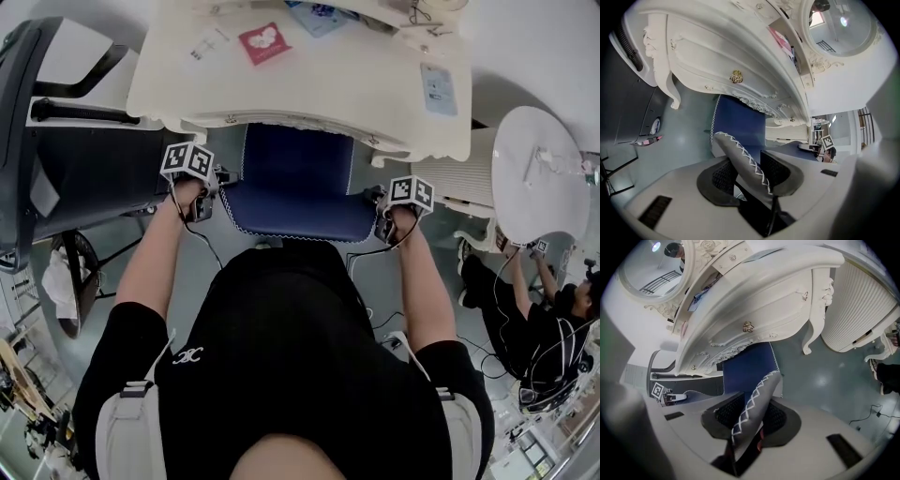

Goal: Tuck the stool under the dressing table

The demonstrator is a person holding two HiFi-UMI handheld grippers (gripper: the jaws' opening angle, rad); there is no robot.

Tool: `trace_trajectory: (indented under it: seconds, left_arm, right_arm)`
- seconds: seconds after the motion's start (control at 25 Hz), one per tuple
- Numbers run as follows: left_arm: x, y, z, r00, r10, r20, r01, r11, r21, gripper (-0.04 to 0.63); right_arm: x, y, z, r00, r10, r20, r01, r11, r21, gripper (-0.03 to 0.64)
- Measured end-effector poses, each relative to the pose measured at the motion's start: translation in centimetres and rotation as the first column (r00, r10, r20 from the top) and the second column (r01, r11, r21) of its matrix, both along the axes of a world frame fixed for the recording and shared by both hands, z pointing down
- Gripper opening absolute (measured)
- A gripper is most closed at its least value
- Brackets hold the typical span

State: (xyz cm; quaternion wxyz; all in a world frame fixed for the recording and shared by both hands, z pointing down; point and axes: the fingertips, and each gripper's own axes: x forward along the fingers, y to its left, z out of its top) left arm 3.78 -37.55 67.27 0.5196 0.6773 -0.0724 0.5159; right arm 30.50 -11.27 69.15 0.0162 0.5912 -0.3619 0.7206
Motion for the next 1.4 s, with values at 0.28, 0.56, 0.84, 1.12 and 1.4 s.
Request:
trace_trajectory:
  seconds: [0.28,0.56,0.84,1.12,1.4]
  left_arm:
    - [3.0,-2.2,0.4,0.999,-0.028,-0.037,0.029,0.999,0.025,0.143]
    - [5.2,-4.8,0.7,0.997,-0.052,-0.052,0.054,0.997,0.048,0.143]
    - [5.8,-5.6,2.1,0.997,-0.066,-0.031,0.067,0.997,0.049,0.144]
    - [4.9,-4.9,3.6,0.999,-0.037,0.007,0.036,0.999,0.027,0.143]
    - [4.1,-4.4,5.0,0.999,-0.005,0.034,0.004,1.0,0.017,0.144]
  right_arm:
    - [3.3,-2.4,0.3,0.999,-0.003,-0.037,0.004,1.0,0.011,0.1]
    - [5.3,-4.7,0.9,0.999,0.008,-0.044,-0.007,1.0,0.023,0.1]
    - [6.1,-5.6,2.2,0.999,0.022,-0.039,-0.021,1.0,0.022,0.1]
    - [4.8,-4.5,3.7,1.0,0.007,-0.005,-0.007,1.0,-0.011,0.104]
    - [4.2,-3.9,5.3,0.999,-0.041,0.0,0.041,0.998,-0.047,0.109]
